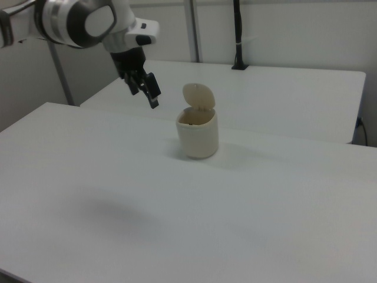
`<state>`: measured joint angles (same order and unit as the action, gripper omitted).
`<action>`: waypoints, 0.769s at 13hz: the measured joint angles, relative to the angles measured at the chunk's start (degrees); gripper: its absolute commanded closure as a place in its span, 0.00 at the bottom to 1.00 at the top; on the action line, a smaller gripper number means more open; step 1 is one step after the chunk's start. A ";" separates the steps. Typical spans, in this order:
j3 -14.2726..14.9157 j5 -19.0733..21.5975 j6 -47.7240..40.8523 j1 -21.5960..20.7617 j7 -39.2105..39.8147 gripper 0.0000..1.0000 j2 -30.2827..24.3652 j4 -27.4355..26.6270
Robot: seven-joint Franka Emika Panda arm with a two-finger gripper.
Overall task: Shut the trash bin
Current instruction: 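Move the gripper down toward the raised lid of the cream bin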
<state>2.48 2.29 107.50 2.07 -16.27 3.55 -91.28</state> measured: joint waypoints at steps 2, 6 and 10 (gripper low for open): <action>0.04 0.00 5.87 0.05 -9.98 0.23 4.53 3.30; 0.11 0.00 18.16 -0.10 -21.40 0.94 9.96 6.24; -0.14 0.00 29.79 -1.16 -31.76 1.00 15.99 10.01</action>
<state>2.34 2.29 137.29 0.91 -48.03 19.54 -81.27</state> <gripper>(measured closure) 0.982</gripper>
